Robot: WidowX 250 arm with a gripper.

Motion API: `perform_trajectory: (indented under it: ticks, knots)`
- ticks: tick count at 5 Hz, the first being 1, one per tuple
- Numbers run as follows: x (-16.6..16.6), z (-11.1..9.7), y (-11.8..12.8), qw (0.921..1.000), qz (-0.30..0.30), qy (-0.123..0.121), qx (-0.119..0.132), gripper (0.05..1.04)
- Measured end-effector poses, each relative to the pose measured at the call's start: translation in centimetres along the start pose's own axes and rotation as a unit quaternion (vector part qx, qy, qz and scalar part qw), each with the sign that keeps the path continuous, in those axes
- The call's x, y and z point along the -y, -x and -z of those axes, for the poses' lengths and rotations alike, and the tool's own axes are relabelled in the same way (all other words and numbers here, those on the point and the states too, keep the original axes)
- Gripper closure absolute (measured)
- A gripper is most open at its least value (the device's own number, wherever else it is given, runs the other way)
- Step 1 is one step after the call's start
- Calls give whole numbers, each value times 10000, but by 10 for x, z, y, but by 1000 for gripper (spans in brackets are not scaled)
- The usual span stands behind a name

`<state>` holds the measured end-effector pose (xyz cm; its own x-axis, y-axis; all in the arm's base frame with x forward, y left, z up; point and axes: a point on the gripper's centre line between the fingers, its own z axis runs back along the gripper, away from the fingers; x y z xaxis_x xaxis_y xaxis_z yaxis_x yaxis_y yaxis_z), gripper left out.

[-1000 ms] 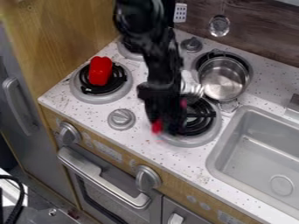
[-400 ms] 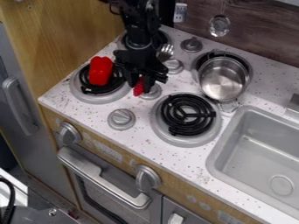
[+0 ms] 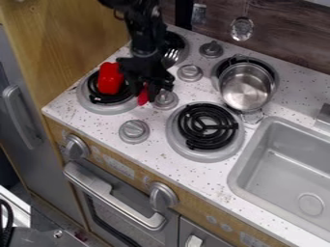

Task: Moved the red spatula to the center of the stove.

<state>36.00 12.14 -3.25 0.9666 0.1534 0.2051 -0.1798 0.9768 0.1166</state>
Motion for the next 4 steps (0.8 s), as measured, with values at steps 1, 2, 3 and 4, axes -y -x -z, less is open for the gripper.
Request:
perform_trajectory:
  ticks: [1,2,3,4]
  knots:
    - [-2,20,0,9987,-333,-217,-325,683]
    - [-3,25,-2,9987,-179,-233,-420,622]
    - [-6,25,-2,9988,-35,-210,-434,310]
    - [0,24,-2,9992,269,-61,-302,98]
